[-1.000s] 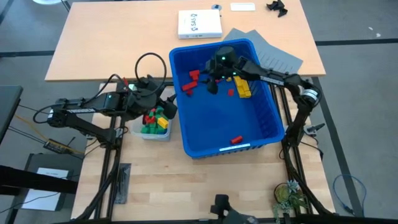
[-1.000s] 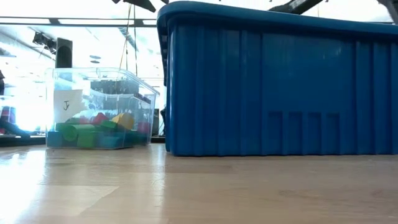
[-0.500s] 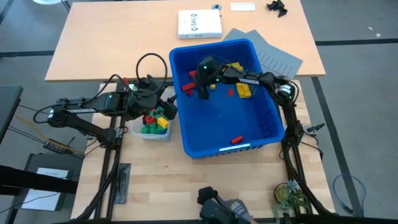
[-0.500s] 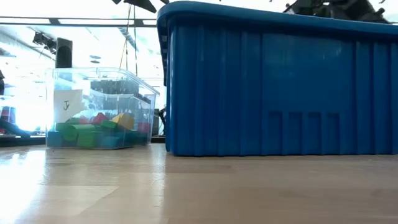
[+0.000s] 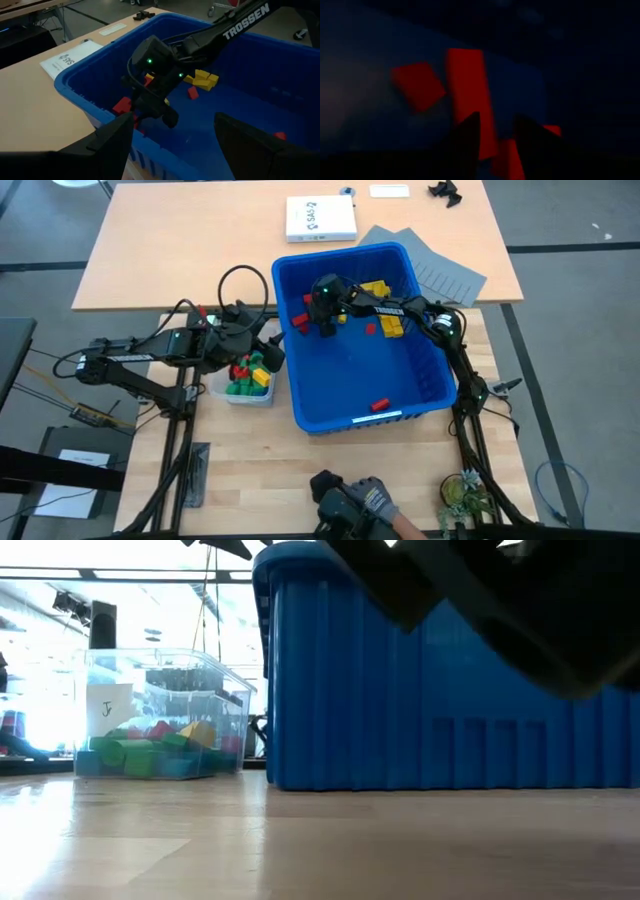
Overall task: Sort blocks
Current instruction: Put the red block into the transparent bin
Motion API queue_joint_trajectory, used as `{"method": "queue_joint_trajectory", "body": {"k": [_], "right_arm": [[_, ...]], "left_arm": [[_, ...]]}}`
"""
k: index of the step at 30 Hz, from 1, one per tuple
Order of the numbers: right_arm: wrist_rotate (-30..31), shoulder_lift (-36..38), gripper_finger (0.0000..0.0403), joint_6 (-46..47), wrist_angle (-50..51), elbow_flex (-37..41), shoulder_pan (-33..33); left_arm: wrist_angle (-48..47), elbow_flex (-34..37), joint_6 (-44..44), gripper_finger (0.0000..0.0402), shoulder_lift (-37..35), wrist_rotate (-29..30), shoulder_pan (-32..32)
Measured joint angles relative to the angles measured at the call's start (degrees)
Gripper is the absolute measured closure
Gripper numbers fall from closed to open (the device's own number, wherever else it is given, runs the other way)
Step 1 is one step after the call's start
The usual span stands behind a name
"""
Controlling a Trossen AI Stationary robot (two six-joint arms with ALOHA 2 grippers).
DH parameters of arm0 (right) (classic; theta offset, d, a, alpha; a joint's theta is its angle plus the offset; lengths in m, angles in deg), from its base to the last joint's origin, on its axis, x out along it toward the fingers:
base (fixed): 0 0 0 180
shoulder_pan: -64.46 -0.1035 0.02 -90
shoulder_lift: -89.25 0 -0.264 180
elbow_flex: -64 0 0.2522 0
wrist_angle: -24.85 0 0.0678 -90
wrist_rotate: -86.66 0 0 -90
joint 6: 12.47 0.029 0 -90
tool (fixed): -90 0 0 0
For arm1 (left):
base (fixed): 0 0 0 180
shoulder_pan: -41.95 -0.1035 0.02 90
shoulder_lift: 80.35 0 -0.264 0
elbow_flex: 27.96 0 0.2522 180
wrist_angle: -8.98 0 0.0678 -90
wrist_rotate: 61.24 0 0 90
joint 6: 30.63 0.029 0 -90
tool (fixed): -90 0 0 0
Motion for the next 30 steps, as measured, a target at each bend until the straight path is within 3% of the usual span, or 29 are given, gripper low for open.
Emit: {"method": "queue_joint_trajectory", "body": {"k": [5,8,13,20,30], "right_arm": [[-5.8,0.0,0.0369,-2.3,-1.2,0.0,1.2],[-6.2,-1.1,0.0397,-2.8,-2.1,-0.1,1.8],[-10.7,-2.9,0.0396,7.6,-1.2,0.1,4.4],[-10.4,-3.3,0.0401,12.6,2.5,-0.3,5.6],[-7.4,4.1,0.0402,17.2,30.3,0.1,5.6]], "left_arm": [[0.5,0.0,-1.5,0.0115,0.0,0.0,0.0],[1.5,0.0,-2.4,0.0115,0.0,0.0,0.0],[3.0,0.0,-2.7,0.0115,0.0,0.0,0.0],[4.9,0.0,-2.7,0.0115,0.0,0.0,0.0],[5.1,0.0,-2.7,0.0115,0.0,-0.4,0.1]]}}
